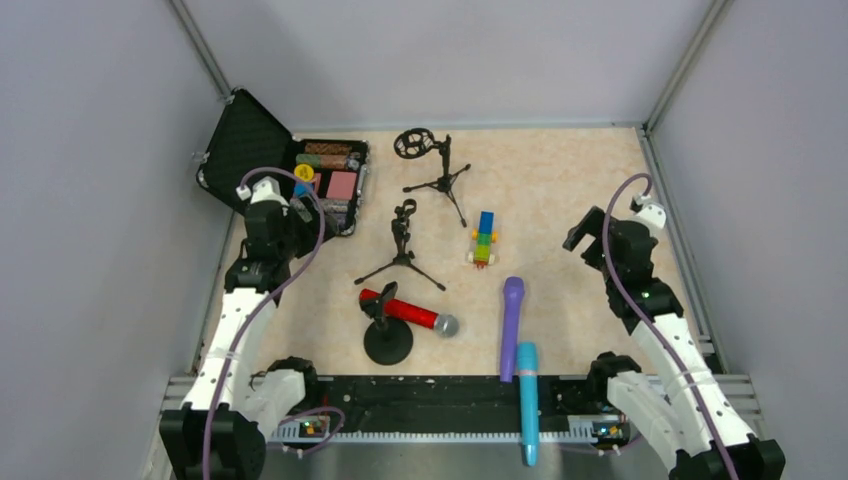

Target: Attach the microphones to the stand

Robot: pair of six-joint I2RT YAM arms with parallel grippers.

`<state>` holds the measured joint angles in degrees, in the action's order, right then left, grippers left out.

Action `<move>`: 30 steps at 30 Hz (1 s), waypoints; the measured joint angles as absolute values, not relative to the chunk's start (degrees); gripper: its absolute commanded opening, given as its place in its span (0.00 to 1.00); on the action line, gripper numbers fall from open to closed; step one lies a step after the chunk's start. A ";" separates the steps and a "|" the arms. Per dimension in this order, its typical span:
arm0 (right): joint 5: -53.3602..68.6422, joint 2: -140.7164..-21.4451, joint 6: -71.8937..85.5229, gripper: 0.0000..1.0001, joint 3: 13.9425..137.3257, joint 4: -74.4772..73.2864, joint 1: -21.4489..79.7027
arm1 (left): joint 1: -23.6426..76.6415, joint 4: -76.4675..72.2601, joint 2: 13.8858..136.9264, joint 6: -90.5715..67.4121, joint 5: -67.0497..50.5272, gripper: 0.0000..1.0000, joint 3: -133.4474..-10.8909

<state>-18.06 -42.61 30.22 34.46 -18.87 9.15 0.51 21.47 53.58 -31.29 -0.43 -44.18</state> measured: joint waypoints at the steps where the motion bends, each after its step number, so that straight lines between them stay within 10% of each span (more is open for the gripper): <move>1: -17.32 -42.59 30.85 0.99 34.92 -20.40 9.15 | 0.54 21.56 53.60 -31.33 -1.43 0.99 -44.56; 30: 0.38 -73.97 31.57 0.99 58.35 -31.18 16.47 | 0.51 20.47 60.58 -20.27 -20.18 0.99 -52.86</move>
